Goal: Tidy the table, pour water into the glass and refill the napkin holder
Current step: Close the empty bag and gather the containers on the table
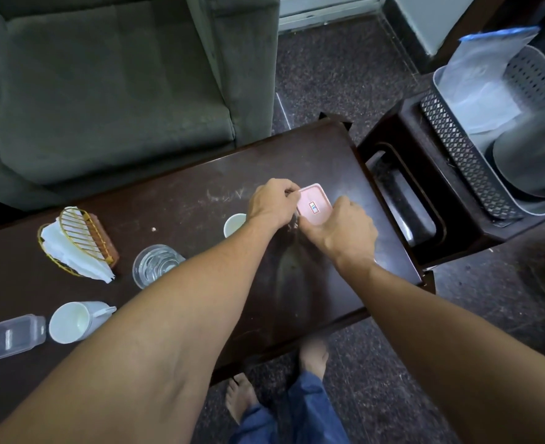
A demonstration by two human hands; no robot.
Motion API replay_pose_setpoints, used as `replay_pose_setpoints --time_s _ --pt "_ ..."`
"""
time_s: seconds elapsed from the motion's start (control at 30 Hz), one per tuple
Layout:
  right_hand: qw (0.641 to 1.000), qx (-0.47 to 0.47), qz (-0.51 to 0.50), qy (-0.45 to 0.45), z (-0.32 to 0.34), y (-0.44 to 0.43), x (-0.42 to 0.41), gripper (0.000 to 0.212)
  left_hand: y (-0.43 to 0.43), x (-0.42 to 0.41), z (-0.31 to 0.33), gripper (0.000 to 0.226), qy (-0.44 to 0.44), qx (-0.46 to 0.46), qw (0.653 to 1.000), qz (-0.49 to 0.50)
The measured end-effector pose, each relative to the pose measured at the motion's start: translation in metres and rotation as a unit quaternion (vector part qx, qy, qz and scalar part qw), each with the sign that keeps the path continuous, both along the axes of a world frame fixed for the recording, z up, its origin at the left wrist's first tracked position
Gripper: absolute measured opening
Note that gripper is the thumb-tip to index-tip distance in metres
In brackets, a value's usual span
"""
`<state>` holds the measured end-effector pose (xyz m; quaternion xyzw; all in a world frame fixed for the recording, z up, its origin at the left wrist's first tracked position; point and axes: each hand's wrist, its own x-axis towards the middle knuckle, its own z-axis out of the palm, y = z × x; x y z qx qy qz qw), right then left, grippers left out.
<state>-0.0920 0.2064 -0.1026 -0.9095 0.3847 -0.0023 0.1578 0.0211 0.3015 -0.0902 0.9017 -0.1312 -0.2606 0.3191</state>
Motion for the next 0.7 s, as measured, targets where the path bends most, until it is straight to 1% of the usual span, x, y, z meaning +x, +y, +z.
replay_pose_setpoints --time_s 0.1,0.23,0.43,0.53,0.6,0.7 --pt "0.999 0.013 -0.029 0.009 -0.011 0.005 0.004 0.072 -0.007 0.007 -0.008 0.023 -0.017 0.024 0.999 -0.032" --pt "0.999 0.01 -0.037 0.026 -0.026 0.007 0.013 0.066 -0.01 0.016 -0.02 0.022 -0.051 0.052 0.996 -0.055" --pt "1.0 -0.017 -0.012 0.022 -0.038 0.001 0.025 0.062 -0.01 0.024 -0.035 0.021 -0.054 0.037 0.996 -0.055" --pt "0.999 -0.034 0.002 0.022 -0.039 0.0 0.026 0.062 -0.009 0.024 -0.04 0.02 -0.067 0.014 0.997 -0.036" --pt "0.999 -0.043 0.009 0.022 -0.04 -0.002 0.027 0.063 -0.008 0.024 -0.04 0.025 -0.071 0.013 0.997 -0.034" --pt "0.998 -0.052 0.016 0.019 -0.039 -0.004 0.028 0.065 -0.008 0.029 -0.039 0.032 -0.073 0.036 0.995 -0.065"
